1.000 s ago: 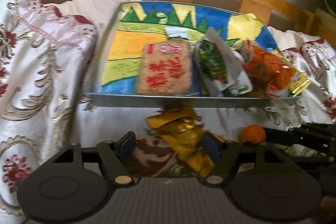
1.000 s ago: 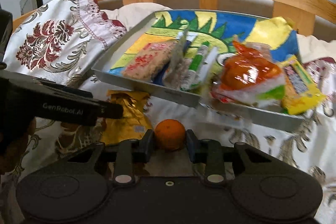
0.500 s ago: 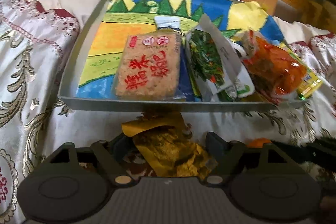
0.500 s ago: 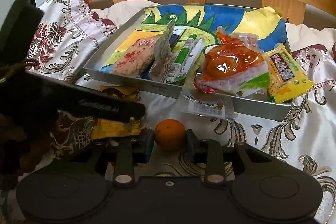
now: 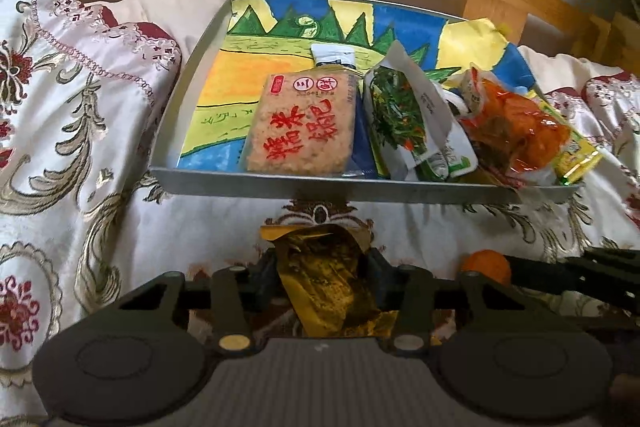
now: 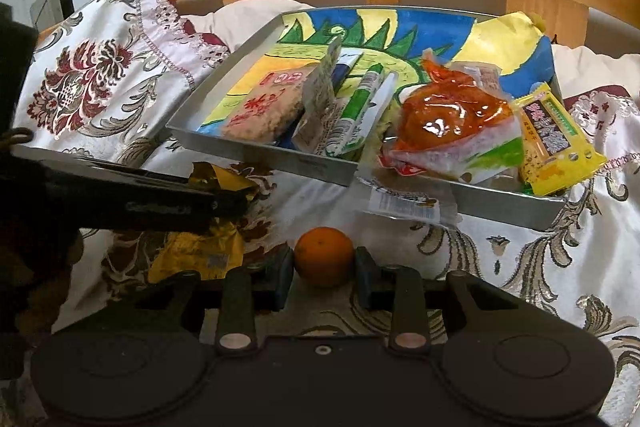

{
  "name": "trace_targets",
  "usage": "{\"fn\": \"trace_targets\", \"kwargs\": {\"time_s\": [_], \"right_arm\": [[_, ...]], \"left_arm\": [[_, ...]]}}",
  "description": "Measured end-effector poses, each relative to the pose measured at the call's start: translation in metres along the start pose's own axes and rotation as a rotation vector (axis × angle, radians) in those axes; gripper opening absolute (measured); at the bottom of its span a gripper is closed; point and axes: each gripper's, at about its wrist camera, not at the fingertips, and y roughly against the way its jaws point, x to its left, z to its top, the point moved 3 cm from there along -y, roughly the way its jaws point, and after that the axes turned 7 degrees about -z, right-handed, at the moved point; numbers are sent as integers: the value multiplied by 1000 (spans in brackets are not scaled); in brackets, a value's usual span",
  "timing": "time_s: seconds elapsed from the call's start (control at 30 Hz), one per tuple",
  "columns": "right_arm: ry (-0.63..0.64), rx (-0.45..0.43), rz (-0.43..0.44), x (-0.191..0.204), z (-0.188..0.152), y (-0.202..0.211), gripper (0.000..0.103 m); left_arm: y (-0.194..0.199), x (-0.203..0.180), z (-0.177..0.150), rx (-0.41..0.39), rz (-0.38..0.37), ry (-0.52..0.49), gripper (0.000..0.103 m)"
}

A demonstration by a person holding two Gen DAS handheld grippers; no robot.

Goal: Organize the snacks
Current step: 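Grasp the gold foil packet with the left gripper while the right gripper grasps the mandarin, then lift and carry the gold packet and mandarin toward the tray with both grippers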

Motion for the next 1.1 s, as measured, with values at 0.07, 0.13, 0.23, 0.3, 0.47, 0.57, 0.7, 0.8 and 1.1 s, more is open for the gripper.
{"fn": "trace_targets", "kwargs": {"time_s": [0.07,0.13,0.23,0.3,0.47,0.57,0.7,0.8,1.1], "right_arm": [[10,-1,4,3,0,1,35],[16,-2,8,6,0,1,35],[24,-4,11,8,0,2,35],[28,-5,12,10,0,3,35],[35,-15,18,12,1,4,35],[38,-21,25,13,1,6,35],[46,-39,39,16,3,10,35],[55,-61,51,19,5,15,35],[82,-73,48,23,6,16,35]], "left_arm": [[5,0,-2,-1,-5,1,48],[10,0,-3,-3,-7,0,48],[14,2,-4,-5,-8,9,48],[17,4,-4,-9,-7,19,48],[23,7,-3,-16,-2,38,47],[25,8,-3,-23,0,43,47],[31,7,1,-39,-3,47,36],[34,7,6,-47,-14,54,31],[29,13,2,-22,-23,77,31]]}}
